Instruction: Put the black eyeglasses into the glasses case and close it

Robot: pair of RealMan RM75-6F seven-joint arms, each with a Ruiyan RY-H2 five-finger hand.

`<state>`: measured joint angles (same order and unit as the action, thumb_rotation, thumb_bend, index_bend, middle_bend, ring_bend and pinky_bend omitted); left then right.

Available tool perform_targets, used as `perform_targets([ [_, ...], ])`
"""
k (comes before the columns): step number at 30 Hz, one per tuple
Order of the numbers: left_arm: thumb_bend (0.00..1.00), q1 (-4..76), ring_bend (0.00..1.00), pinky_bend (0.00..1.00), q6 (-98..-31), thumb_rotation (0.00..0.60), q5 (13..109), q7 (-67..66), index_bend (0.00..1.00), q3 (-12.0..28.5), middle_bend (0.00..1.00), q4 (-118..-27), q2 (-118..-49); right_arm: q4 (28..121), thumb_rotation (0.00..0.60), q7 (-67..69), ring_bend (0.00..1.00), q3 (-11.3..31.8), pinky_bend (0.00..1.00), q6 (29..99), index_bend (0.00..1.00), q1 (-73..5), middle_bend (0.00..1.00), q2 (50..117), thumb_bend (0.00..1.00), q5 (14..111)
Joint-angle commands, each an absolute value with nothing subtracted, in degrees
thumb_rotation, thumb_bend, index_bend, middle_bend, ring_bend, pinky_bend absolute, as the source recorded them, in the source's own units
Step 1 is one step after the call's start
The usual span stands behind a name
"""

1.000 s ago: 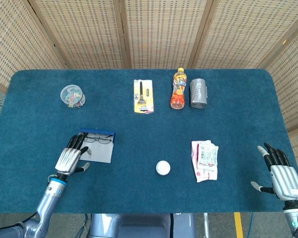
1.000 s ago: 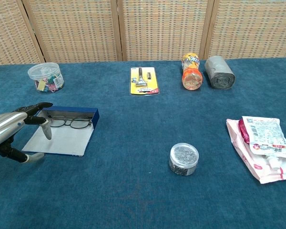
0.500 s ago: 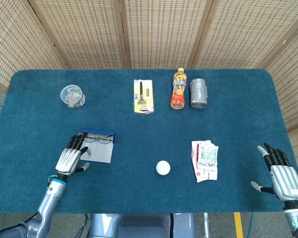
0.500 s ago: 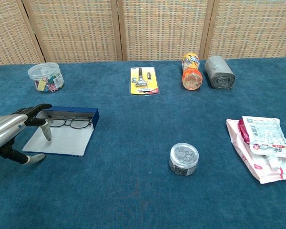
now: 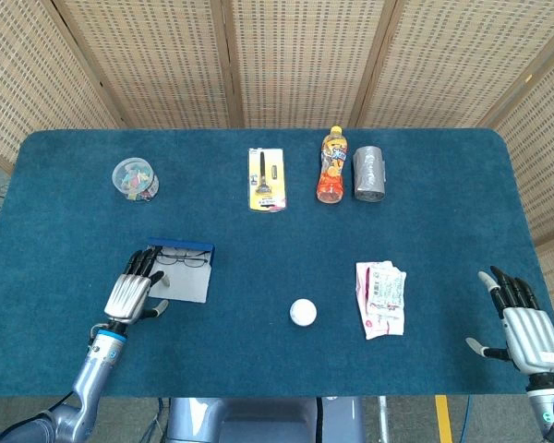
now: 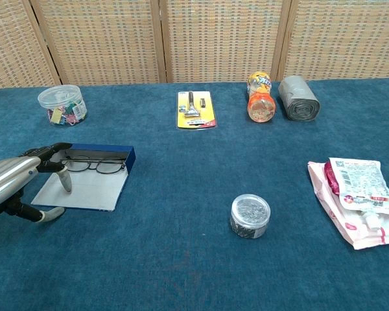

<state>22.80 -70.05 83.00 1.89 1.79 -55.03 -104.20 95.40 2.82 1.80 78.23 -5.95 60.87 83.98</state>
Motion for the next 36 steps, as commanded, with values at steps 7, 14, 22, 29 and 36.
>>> perform_targets([
  [7,0.38,23.02,0.00,0.00,-69.76,0.600,83.19,1.80,0.46,2.21,0.00,-53.09,-105.35,95.35,0.600,3.00,0.00,1.81,0.00,78.22,0.00,-5.97,0.00,60.89,0.00,84.02],
  [14,0.46,23.64,0.00,0.00,-69.43,0.600,82.98,1.96,0.46,3.17,0.00,-52.49,-105.55,95.29,0.600,3.26,0.00,1.78,0.00,78.20,0.00,-5.96,0.00,60.88,0.00,84.06],
  [22,0.48,25.85,0.00,0.00,-67.67,0.600,81.50,1.11,0.46,5.97,0.00,-53.76,-104.51,95.37,0.600,3.45,0.00,1.78,0.00,78.13,0.00,-6.02,0.00,60.81,0.00,84.09],
  [29,0.47,28.42,0.00,0.00,-63.87,0.600,78.86,-1.05,0.46,8.50,0.00,-55.36,-103.79,95.37,0.600,3.40,0.00,1.77,0.00,78.09,0.00,-6.02,0.00,60.82,0.00,84.05],
  [36,0.47,30.62,0.00,0.00,-60.39,0.600,75.89,-3.85,0.46,10.47,0.00,-55.79,-104.06,95.50,0.600,3.49,0.00,1.77,0.00,77.80,0.00,-6.13,0.00,60.70,0.00,83.92],
])
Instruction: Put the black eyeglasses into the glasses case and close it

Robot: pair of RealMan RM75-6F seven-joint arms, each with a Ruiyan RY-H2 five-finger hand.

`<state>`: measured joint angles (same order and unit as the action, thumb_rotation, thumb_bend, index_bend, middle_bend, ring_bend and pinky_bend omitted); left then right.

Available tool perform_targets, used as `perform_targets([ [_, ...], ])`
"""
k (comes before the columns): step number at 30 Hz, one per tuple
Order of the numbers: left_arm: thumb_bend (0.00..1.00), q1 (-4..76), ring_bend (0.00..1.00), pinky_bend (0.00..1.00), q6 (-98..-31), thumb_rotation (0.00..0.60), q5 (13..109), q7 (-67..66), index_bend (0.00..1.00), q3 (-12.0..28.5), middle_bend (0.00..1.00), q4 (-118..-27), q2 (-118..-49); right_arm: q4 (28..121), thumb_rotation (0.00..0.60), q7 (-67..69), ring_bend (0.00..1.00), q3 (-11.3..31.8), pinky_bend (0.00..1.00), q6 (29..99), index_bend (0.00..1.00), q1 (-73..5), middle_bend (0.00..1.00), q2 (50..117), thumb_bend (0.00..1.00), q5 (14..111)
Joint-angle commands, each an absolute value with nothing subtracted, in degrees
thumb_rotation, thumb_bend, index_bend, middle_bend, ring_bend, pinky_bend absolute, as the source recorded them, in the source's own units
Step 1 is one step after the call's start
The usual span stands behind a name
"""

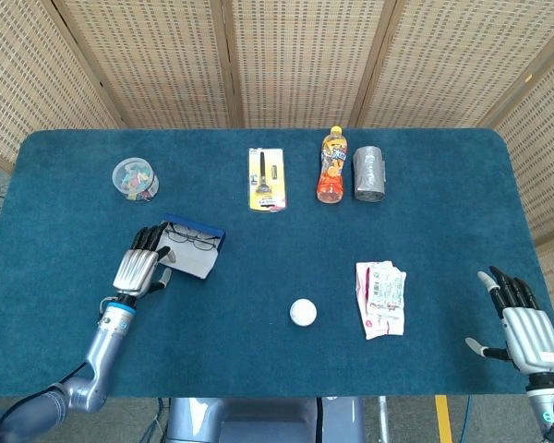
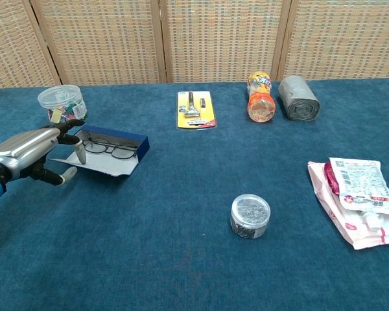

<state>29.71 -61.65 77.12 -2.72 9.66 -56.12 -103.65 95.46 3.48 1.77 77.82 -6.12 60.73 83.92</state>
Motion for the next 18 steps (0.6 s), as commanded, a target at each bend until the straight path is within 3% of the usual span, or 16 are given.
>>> perform_targets([
  [1,0.47,30.86,0.00,0.00,-60.06,0.600,75.54,-4.16,0.46,10.66,0.00,-55.50,-104.28,95.52,0.600,3.48,0.00,1.77,0.00,77.78,0.00,-6.14,0.00,60.69,0.00,83.91],
  [10,0.48,32.10,0.00,0.00,-59.22,0.600,74.04,-4.69,0.47,11.50,0.00,-54.28,-105.24,95.53,0.600,3.72,0.00,1.76,0.00,77.71,0.00,-6.17,0.00,60.63,0.00,83.92],
  [18,0.50,30.37,0.00,0.00,-62.33,0.600,76.24,-3.27,0.71,9.29,0.00,-56.34,-103.29,95.50,0.600,4.05,0.00,1.71,0.00,77.63,0.00,-6.20,0.00,60.58,0.00,83.98],
])
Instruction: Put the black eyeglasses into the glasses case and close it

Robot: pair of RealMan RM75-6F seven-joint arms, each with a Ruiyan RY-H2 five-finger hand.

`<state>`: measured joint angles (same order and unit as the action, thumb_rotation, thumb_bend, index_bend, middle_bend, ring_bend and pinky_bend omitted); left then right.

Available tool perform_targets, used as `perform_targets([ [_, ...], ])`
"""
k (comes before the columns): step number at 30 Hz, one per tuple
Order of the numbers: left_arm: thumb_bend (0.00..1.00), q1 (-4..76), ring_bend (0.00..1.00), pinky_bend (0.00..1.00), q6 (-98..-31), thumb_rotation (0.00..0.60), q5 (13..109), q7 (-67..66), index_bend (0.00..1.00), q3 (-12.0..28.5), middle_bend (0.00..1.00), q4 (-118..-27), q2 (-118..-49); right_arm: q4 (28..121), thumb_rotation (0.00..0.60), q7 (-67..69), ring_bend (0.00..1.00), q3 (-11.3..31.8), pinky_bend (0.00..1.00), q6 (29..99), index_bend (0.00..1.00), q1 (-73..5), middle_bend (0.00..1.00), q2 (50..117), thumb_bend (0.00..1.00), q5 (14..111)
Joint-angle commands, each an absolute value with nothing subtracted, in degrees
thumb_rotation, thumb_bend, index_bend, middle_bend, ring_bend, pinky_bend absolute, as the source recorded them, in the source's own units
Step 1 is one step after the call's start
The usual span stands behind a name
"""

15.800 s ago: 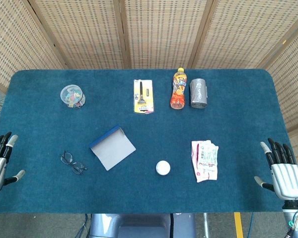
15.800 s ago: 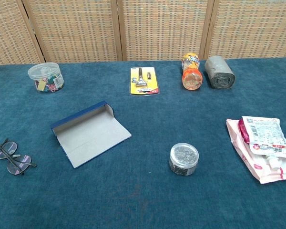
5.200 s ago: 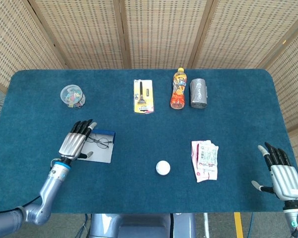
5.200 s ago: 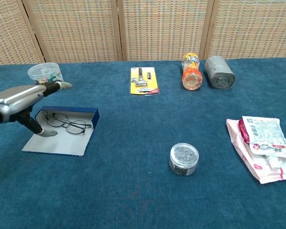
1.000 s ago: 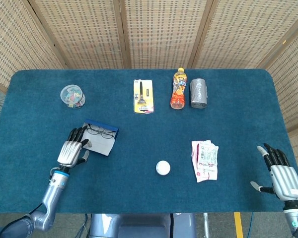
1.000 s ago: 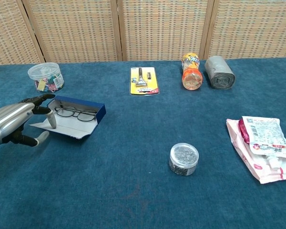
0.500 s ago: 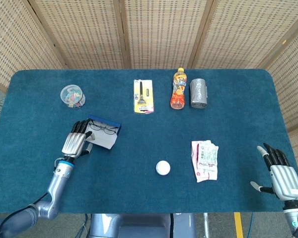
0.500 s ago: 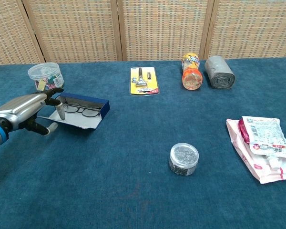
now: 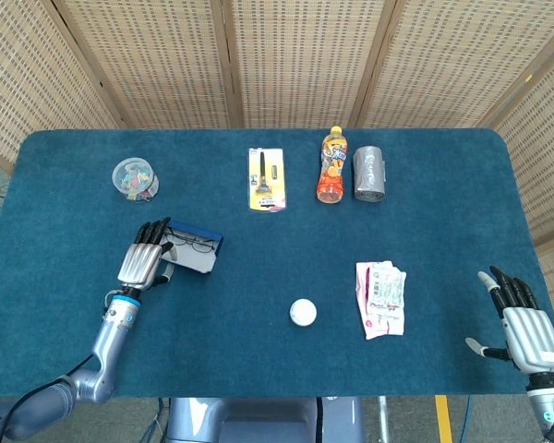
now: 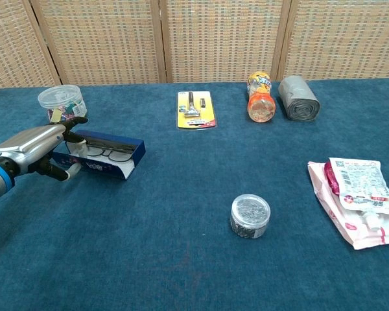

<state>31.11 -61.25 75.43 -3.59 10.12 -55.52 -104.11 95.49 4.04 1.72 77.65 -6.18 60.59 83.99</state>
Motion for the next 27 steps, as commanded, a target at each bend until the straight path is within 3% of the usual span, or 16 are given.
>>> perform_targets([
  [1,0.50,29.89,0.00,0.00,-62.94,0.600,76.60,-3.20,0.72,8.83,0.00,-57.01,-102.70,95.51,0.600,4.08,0.00,1.71,0.00,77.63,0.00,-6.19,0.00,60.57,0.00,83.99],
  [16,0.49,22.89,0.00,0.00,-68.97,0.600,78.31,-13.72,0.74,2.48,0.00,-77.26,-89.29,95.67,0.600,3.85,0.00,1.68,0.00,77.71,0.00,-6.15,0.00,60.57,0.00,83.94],
  [27,0.49,21.12,0.00,0.00,-70.11,0.600,78.72,-15.42,0.74,1.22,0.00,-86.41,-82.84,95.65,0.600,3.86,0.00,1.68,0.00,77.75,0.00,-6.13,0.00,60.60,0.00,83.95],
])
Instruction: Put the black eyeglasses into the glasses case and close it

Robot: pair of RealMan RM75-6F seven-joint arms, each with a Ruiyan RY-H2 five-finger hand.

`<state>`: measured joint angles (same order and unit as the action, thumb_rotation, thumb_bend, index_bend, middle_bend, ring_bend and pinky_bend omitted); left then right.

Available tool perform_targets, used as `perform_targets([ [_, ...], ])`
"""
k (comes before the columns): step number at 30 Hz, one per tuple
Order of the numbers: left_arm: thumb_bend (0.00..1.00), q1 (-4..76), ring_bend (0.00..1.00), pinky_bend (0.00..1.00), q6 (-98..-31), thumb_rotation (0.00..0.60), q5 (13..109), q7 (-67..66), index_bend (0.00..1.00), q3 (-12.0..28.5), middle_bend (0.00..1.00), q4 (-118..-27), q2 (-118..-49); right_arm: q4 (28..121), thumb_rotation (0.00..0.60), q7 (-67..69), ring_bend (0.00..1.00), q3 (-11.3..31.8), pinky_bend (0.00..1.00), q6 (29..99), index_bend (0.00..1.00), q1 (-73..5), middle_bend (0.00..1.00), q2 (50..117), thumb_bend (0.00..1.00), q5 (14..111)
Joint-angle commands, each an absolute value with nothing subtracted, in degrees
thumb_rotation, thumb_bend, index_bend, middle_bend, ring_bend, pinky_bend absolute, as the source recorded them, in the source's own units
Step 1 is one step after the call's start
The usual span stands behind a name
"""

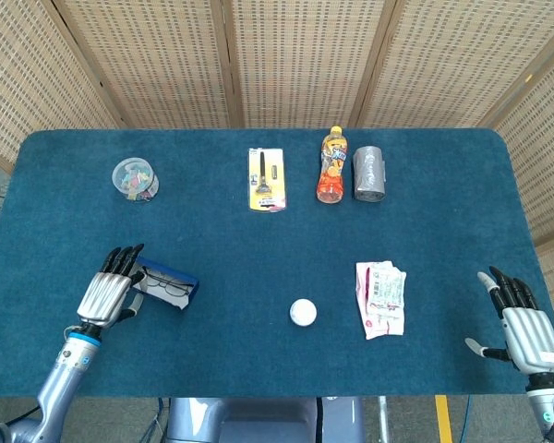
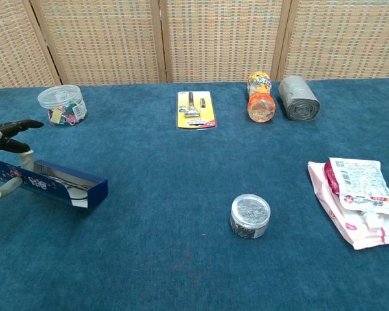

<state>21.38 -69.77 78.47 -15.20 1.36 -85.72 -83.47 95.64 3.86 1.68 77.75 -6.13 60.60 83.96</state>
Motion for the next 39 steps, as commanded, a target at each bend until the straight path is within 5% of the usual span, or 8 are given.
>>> perform_targets([
  [1,0.49,21.12,0.00,0.00,-70.05,0.600,78.68,-15.46,0.74,1.29,0.00,-86.89,-82.40,95.65,0.600,3.85,0.00,1.68,0.00,77.72,0.00,-6.14,0.00,60.60,0.00,83.93],
  [19,0.49,21.48,0.00,0.00,-66.14,0.600,74.82,-17.44,0.74,1.22,0.00,-93.91,-77.45,95.80,0.600,3.68,0.00,1.69,0.00,77.57,0.00,-6.20,0.00,60.54,0.00,83.80],
  [39,0.49,24.79,0.00,0.00,-60.04,0.600,66.34,-16.14,0.73,4.58,0.00,-86.37,-83.84,95.81,0.600,3.76,0.00,1.63,0.00,77.30,0.00,-6.27,0.00,60.46,0.00,83.71],
])
